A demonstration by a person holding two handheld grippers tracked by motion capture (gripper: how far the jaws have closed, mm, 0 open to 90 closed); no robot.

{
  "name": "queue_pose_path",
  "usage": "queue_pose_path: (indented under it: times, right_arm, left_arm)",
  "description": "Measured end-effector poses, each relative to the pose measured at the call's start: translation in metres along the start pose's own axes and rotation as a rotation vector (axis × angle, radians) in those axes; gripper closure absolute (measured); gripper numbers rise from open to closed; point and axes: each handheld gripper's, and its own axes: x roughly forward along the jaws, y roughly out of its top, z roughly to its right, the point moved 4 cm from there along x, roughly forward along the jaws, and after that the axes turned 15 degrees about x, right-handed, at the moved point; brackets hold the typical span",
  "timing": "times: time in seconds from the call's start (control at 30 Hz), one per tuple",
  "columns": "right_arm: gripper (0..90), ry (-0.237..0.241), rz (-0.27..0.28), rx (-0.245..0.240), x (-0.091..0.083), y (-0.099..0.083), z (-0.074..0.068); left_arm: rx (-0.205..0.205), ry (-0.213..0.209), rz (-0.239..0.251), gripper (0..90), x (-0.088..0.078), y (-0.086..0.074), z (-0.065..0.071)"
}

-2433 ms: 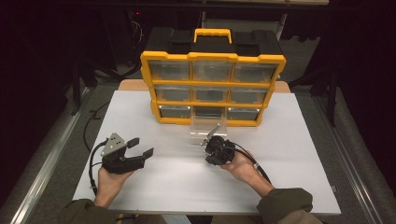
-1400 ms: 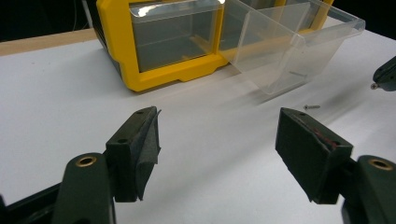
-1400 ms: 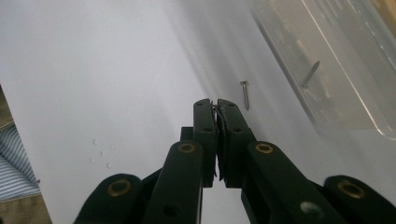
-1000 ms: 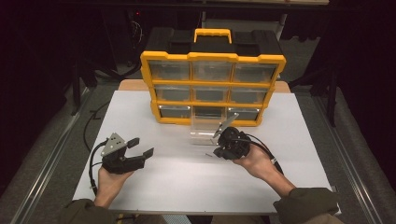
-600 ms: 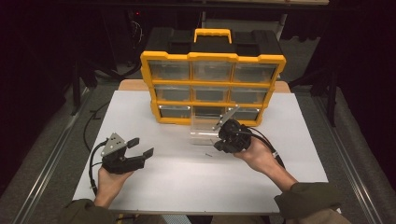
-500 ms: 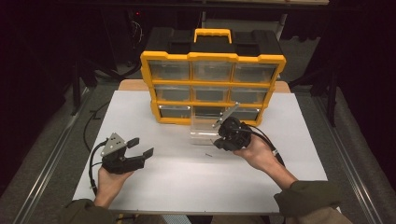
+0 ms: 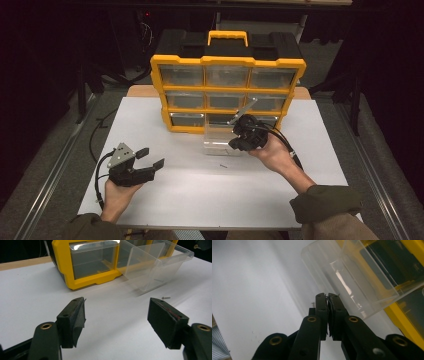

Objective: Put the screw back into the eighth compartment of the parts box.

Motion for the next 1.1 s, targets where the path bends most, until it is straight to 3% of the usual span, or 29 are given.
queue_pose_path:
  times: [0.53, 1.1]
  right_arm:
    - [89.2, -0.039, -0.007, 0.069, 0.015, 0.016, 0.021]
    - [85.7, -0.057, -0.072, 0.072, 0.04, 0.029, 0.026]
  left_arm:
    - [-0.002, 0.002, 0.007, 30.7, -0.002, 0.0, 0.0]
    - [-0.003, 0.0, 0.009, 30.7, -0.002, 0.0, 0.0]
